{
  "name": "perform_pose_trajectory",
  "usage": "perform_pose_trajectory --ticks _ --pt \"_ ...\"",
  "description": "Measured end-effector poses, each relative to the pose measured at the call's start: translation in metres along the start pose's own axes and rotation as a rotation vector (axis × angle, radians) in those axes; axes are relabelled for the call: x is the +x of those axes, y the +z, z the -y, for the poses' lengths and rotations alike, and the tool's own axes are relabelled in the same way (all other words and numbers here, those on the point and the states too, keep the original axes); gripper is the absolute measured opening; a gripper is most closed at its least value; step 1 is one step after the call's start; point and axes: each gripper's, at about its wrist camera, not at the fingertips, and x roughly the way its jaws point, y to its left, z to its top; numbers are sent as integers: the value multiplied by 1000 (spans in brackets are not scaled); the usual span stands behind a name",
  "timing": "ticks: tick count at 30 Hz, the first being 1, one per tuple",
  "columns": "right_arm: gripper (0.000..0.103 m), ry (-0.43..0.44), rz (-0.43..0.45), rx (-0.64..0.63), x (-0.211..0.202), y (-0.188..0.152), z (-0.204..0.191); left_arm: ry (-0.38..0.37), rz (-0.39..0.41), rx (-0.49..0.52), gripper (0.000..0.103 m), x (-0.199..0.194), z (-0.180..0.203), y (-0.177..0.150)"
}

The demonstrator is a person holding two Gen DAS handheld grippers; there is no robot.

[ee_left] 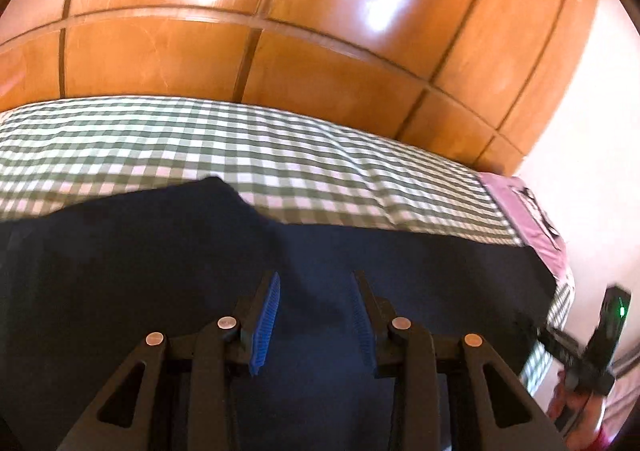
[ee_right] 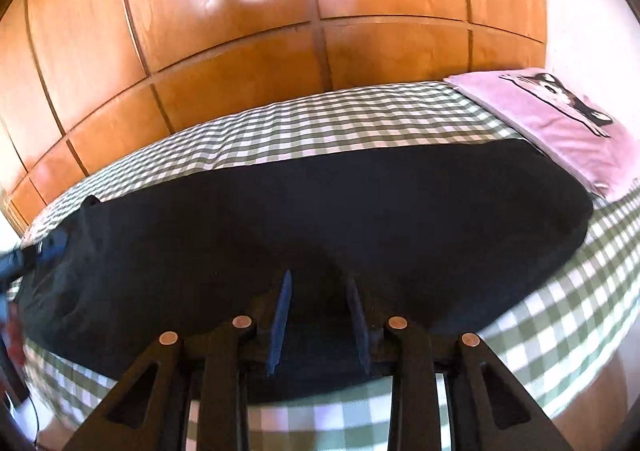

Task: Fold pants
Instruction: 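Press and smooth the folded pants with the left tool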

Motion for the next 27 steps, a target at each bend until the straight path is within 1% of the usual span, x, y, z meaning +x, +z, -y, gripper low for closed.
perform_pose_trajectory --ticks 2,4,5,8,12,13,15,16,17,18,19,20,21,23,24,25,26,27 --pt "30 31 -34 66 11 -2 6 33 -23 -2 35 18 -9 14" --pt "30 57 -31 140 13 -4 12 69 -51 9 34 33 -17 20" --pt "30 62 -31 150 14 -3 14 82 -61 8 31 40 -20 23" --pt "30 60 -30 132 15 -5 12 79 -93 -4 30 59 -33 26" --pt "30 58 -13 118 14 -8 10 15 -68 -77 30 67 -53 31" --pt "30 56 -9 111 15 -8 10 -20 -61 -108 30 68 -60 30" --pt "30 46 1 85 17 -9 10 -67 -53 -145 29 68 -69 29" --pt "30 39 8 71 16 -10 8 -98 -47 -176 27 67 -75 29" --pt "30 34 14 61 16 -11 7 -119 -43 -203 22 66 -79 28" --pt "30 31 19 57 16 -11 6 -123 -41 -223 21 64 -81 28" --pt "30 30 22 59 16 -12 6 -120 -31 -238 21 59 -82 30" --pt "30 32 22 63 16 -12 7 -112 -4 -231 22 52 -79 32" --pt "30 34 21 67 16 -12 8 -91 23 -213 22 47 -76 34" --pt "30 39 19 71 16 -11 9 -23 66 -185 24 41 -73 40" --pt "30 40 20 72 17 -12 9 -5 65 -185 25 42 -74 42" --pt "30 39 22 75 17 -12 10 31 37 -191 25 50 -78 41" --pt "30 38 22 77 17 -12 10 46 14 -204 25 57 -84 40" --pt "30 37 22 78 17 -12 9 42 -3 -229 25 62 -89 39"
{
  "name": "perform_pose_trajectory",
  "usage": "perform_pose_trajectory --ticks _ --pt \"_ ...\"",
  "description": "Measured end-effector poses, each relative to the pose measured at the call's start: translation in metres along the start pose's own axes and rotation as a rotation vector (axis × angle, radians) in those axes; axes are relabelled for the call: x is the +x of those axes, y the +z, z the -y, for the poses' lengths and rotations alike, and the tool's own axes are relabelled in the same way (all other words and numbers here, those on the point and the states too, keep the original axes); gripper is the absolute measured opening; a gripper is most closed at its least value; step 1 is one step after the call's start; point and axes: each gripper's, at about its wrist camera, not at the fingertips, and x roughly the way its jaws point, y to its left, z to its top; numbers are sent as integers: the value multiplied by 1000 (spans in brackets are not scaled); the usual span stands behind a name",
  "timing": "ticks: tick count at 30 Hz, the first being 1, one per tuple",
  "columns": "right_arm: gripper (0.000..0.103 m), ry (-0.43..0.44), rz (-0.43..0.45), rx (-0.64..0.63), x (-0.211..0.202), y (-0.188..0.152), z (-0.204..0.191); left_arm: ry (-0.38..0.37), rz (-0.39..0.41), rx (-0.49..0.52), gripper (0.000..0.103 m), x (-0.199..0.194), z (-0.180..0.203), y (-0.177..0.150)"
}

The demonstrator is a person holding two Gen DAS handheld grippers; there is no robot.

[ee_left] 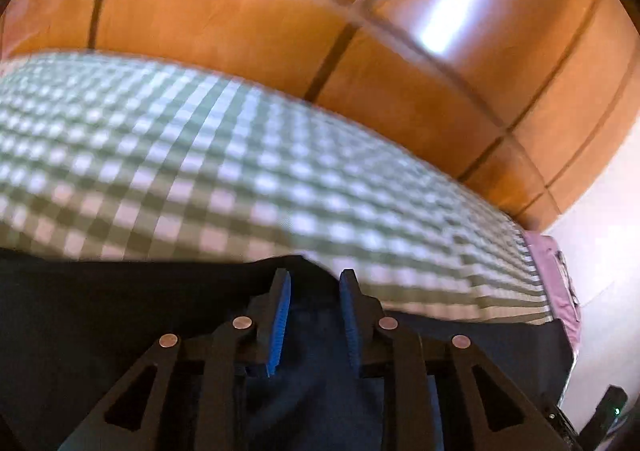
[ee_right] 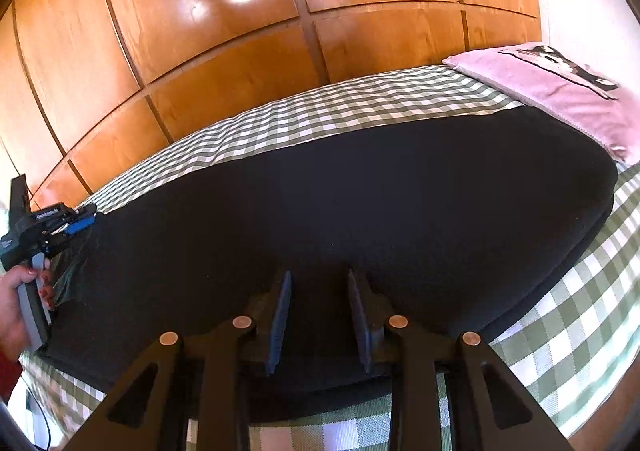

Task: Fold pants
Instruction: 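Press and smooth the folded pants with the left tool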

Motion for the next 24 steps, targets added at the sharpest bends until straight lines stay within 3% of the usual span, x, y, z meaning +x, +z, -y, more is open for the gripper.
perform_pose_trajectory --ticks 3,8,13,16,19,20,22,24 --pt "30 -1 -1 2 1 0 0 -40 9 -50 26 0 -10 0" --pt "30 30 -13 35 0 4 6 -16 92 5 30 -31 6 -9" --pt "36 219 -11 268 -12 4 46 -87 101 117 36 -59 32 -36" --pt "36 197 14 285 -24 1 62 -107 41 234 36 -62 52 -69" --pt "36 159 39 273 -36 -1 73 -117 -9 278 36 -56 57 -96" --pt "36 148 50 278 -41 -2 76 -111 11 282 36 -58 56 -105" --pt "42 120 76 297 -50 -2 88 -125 41 260 37 -64 52 -109" --pt "56 79 97 348 -57 -4 105 -132 45 237 37 -66 49 -111"
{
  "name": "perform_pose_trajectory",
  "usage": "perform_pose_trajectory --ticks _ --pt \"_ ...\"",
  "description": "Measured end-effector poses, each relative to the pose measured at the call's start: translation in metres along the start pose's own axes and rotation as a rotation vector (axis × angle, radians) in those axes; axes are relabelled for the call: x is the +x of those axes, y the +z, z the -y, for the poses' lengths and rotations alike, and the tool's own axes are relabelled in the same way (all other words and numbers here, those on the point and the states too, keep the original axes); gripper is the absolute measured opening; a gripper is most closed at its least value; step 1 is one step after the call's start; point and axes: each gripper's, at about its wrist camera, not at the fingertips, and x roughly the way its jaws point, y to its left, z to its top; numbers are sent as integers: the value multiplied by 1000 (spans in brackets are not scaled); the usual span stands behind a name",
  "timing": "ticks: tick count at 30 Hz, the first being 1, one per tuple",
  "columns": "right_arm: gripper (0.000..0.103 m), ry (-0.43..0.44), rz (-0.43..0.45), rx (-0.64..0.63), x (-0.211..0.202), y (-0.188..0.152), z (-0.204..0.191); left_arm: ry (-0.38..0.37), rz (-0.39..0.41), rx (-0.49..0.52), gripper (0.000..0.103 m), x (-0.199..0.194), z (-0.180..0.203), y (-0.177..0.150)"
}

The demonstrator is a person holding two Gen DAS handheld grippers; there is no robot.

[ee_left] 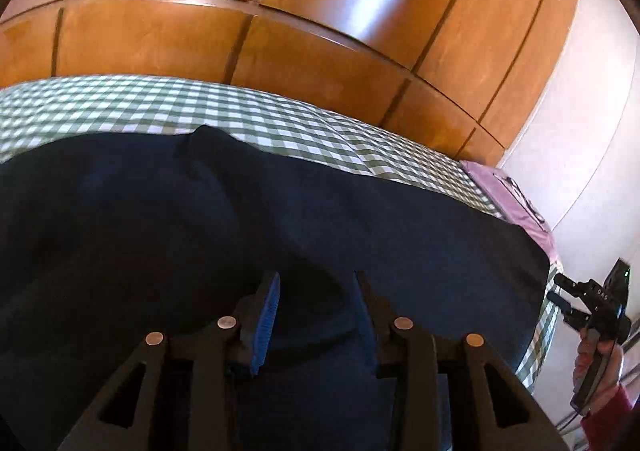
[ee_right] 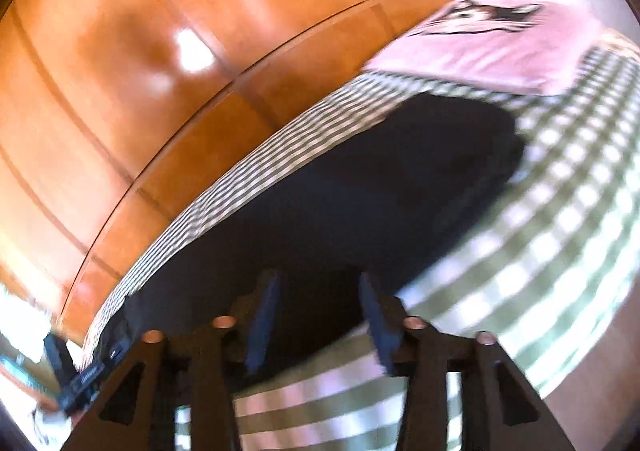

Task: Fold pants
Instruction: 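Press and smooth the folded pants with the left tool, then grasp the end of the folded black pants with the right tool and lift it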

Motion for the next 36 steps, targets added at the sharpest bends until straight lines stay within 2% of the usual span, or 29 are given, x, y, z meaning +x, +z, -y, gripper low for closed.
perform_pose_trajectory --ticks 9,14,20,22,24,27,33,36 --pt "56 -46 36 258 -3 24 73 -26 16 -15 38 1 -5 -2" --pt "55 36 77 406 8 37 101 -50 23 -39 38 -1 -9 -4" --pt "53 3 83 391 23 53 97 -36 25 -30 38 0 -7 -5" --pt "49 -14 84 378 31 56 97 -37 25 -30 38 0 -7 -4" --pt "36 -32 80 368 30 57 101 -37 25 -31 38 0 -7 -4" --pt "26 -45 68 363 37 59 103 -39 24 -32 38 0 -8 -4" --pt "20 -13 74 391 28 66 94 -23 19 -13 41 3 -4 -4" --pt "19 1 93 359 18 74 77 -19 16 -2 43 4 -3 -3"
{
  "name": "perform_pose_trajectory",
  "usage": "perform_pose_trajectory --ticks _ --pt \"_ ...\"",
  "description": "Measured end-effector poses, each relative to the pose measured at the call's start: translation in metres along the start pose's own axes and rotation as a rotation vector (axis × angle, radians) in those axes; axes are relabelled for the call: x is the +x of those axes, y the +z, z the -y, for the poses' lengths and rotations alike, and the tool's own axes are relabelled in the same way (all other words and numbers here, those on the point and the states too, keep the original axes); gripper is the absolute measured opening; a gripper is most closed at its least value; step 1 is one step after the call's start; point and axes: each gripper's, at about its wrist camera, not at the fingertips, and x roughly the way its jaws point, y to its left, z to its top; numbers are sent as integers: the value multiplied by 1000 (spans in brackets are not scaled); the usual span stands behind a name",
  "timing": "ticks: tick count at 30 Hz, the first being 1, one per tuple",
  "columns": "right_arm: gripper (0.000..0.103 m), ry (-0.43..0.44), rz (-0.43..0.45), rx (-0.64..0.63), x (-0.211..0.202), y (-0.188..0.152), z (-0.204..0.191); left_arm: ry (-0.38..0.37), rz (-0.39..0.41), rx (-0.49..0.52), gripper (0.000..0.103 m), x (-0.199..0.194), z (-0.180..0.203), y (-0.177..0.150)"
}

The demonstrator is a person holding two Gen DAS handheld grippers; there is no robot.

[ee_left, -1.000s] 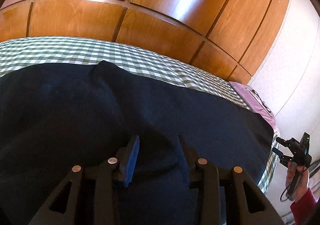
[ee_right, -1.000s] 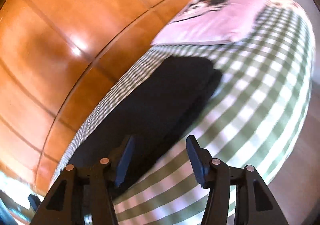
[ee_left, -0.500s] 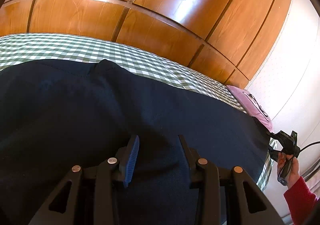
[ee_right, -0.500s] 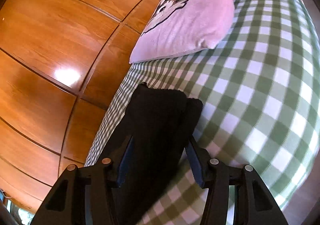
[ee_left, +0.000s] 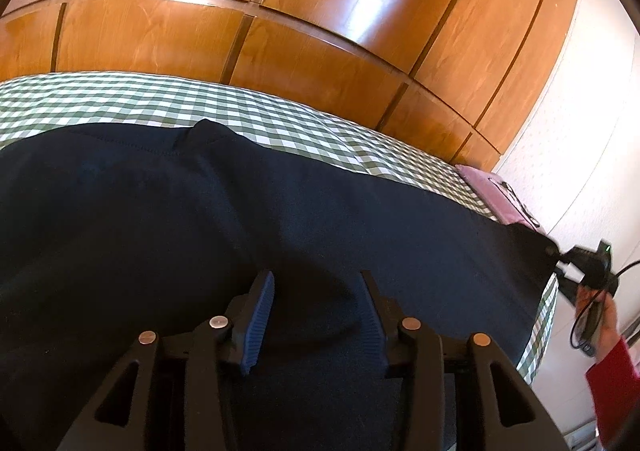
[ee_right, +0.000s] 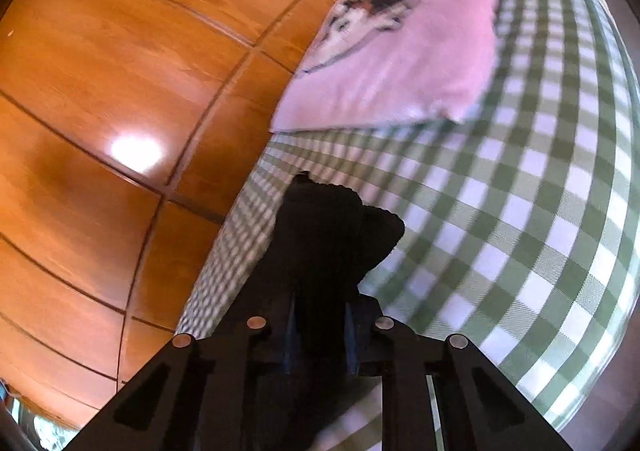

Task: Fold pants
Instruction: 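Grasp the end of the folded black pants with the right tool and lift it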

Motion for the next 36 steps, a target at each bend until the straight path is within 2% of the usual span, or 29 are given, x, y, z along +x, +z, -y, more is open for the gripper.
perform_pose_trajectory --ticks 5,11,16,19,26,30,36 --pt "19 8 25 -117 -14 -2 -46 -9 -3 -9 43 1 -3 1" --pt "19 17 46 -201 -23 -10 -92 24 -20 -8 44 -5 3 7" --pt "19 57 59 -258 -38 -21 -126 26 16 -65 44 -25 -4 10" --pt "19 86 69 -322 -46 -33 -149 63 30 -66 45 -36 -9 13" --pt "19 159 68 -479 -56 -74 -211 169 24 -7 45 -50 -18 8" --pt "19 199 48 -569 -51 -104 -241 161 21 -46 45 -55 -28 1" --pt "19 271 -62 -663 -30 -161 -270 136 26 -115 45 -63 -41 -11"
